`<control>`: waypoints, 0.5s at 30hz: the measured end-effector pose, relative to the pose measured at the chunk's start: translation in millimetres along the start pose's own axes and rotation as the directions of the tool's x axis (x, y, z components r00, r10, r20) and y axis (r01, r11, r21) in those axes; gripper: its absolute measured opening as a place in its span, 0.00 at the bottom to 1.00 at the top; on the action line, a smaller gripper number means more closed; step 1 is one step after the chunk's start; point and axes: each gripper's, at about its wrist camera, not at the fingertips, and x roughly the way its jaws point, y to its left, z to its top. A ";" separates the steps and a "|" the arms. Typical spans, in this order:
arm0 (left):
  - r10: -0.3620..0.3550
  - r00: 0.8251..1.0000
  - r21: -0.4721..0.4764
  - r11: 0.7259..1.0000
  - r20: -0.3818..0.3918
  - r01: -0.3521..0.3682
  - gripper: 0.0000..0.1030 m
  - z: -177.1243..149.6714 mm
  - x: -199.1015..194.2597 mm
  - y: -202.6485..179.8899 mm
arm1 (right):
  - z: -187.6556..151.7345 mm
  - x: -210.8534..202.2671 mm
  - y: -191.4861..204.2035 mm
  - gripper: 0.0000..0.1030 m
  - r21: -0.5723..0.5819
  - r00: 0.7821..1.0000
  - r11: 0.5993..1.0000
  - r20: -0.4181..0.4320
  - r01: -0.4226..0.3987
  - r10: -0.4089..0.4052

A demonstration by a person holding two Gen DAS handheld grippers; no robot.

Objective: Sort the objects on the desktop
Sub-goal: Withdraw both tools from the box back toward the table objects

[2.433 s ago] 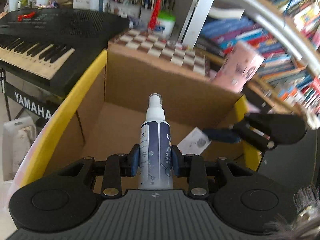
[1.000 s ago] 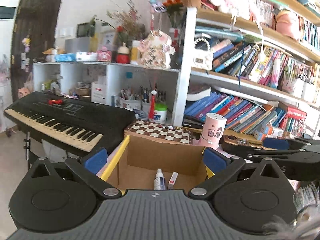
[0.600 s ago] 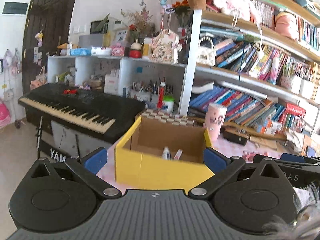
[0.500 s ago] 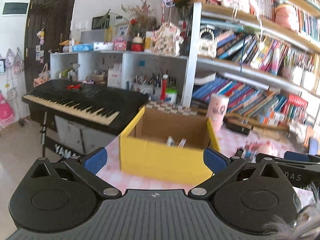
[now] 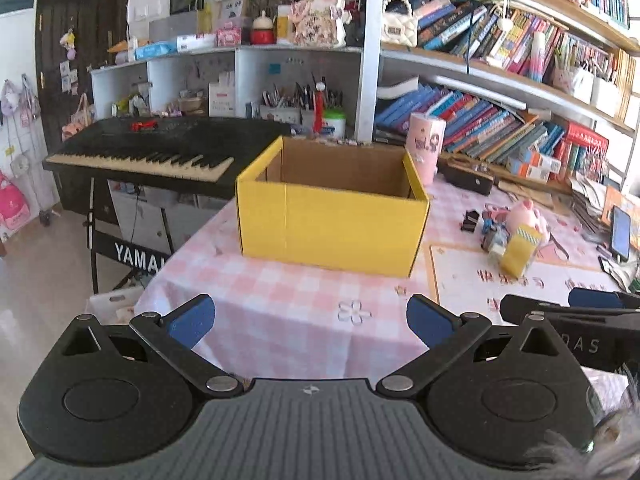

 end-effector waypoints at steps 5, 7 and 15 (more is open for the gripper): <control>-0.005 1.000 0.006 1.000 -0.025 0.005 1.00 -6.5 -2.7 -1.9 | -5.2 -4.6 -0.2 0.80 0.000 1.000 1.000 -0.019 0.021 -0.021; -0.003 1.000 0.005 1.000 -0.027 0.003 1.00 -7.6 -3.5 -1.7 | -6.2 -4.9 -1.3 0.80 0.000 0.999 1.000 -0.029 0.021 -0.021; -0.022 0.998 0.012 1.000 -0.065 0.023 1.00 -10.5 -0.2 -5.0 | -13.4 -2.1 -2.5 0.80 -0.013 0.993 0.997 -0.090 0.082 -0.082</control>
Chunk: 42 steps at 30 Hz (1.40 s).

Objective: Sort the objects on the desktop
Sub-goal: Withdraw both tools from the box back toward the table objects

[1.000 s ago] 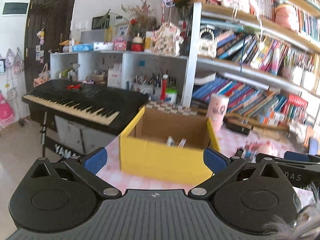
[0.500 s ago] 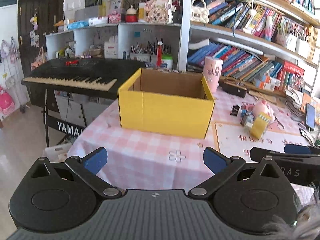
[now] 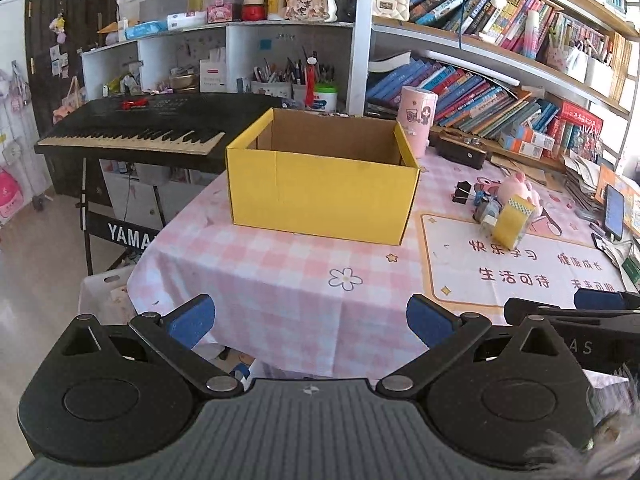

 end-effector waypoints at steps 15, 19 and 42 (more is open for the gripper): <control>-0.070 0.996 0.047 0.996 -0.056 0.073 1.00 -5.7 12.6 -18.5 | -7.9 -3.6 -10.8 0.81 0.013 0.998 0.998 -0.035 0.058 -0.057; -0.097 0.993 0.061 0.993 -0.071 0.102 1.00 -5.0 17.2 -25.7 | -9.6 -3.9 -19.1 0.81 0.035 0.996 0.996 -0.046 0.079 -0.078; -0.218 0.969 0.157 0.960 -0.113 0.234 1.00 -0.1 37.7 -80.2 | -17.3 -5.2 -64.9 0.83 0.131 0.982 0.975 -0.081 0.181 -0.171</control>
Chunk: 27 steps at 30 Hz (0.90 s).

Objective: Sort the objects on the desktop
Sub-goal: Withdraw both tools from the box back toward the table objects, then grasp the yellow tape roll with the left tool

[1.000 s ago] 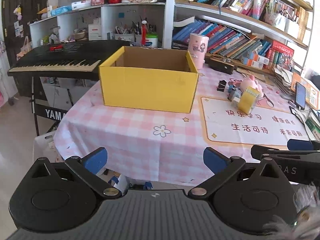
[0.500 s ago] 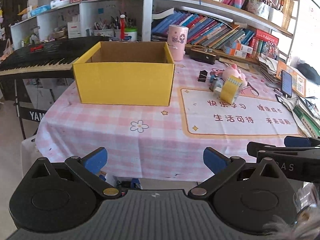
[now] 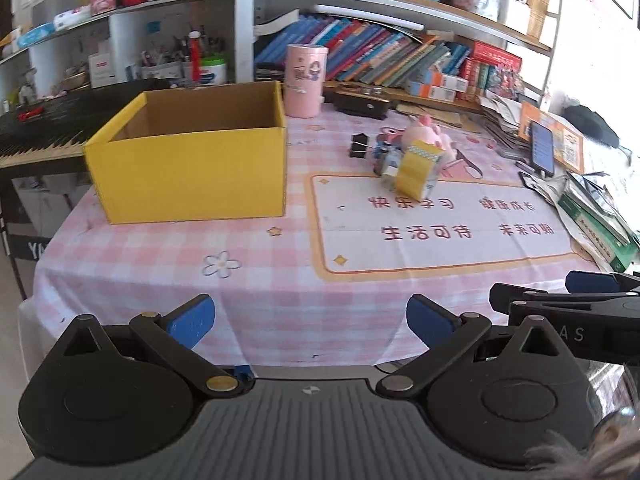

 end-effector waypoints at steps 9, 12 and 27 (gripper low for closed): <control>-0.016 1.000 0.022 1.000 -0.013 0.016 1.00 8.2 13.0 -16.4 | 4.0 9.3 -17.3 0.83 0.021 1.000 1.000 -0.011 0.011 -0.011; -0.020 1.000 0.031 0.999 -0.017 0.021 1.00 10.8 17.9 -22.7 | 5.8 14.1 -23.4 0.83 0.030 1.000 0.999 -0.017 0.013 -0.013; -0.011 0.999 0.039 0.999 -0.045 0.013 1.00 35.3 55.6 -65.1 | 29.6 49.7 -64.3 0.83 0.044 0.999 0.999 -0.036 -0.006 0.008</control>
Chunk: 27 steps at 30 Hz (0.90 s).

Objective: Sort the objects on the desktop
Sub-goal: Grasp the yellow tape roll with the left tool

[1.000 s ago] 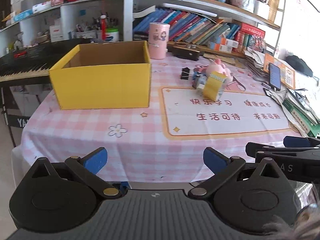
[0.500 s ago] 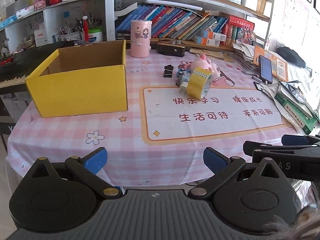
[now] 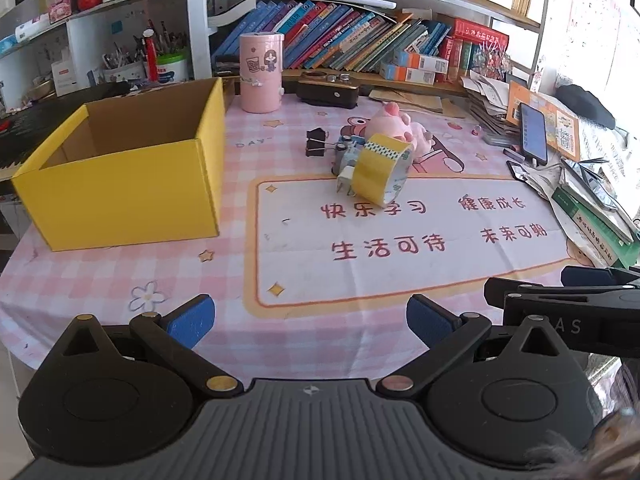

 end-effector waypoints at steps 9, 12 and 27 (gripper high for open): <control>0.005 1.000 -0.007 1.000 -0.013 -0.005 0.99 25.3 31.5 -34.0 | 28.8 29.6 -33.1 0.83 -0.020 0.999 0.999 -0.010 -0.038 0.038; 0.010 1.000 0.007 1.000 0.009 -0.010 0.98 35.6 44.4 -46.6 | 41.3 41.0 -46.0 0.83 -0.025 0.998 0.998 -0.006 -0.056 0.055; 0.024 0.998 0.070 0.997 0.064 -0.029 0.90 80.9 107.7 -84.4 | 90.7 95.8 -95.1 0.83 -0.019 0.989 0.989 0.006 -0.149 0.149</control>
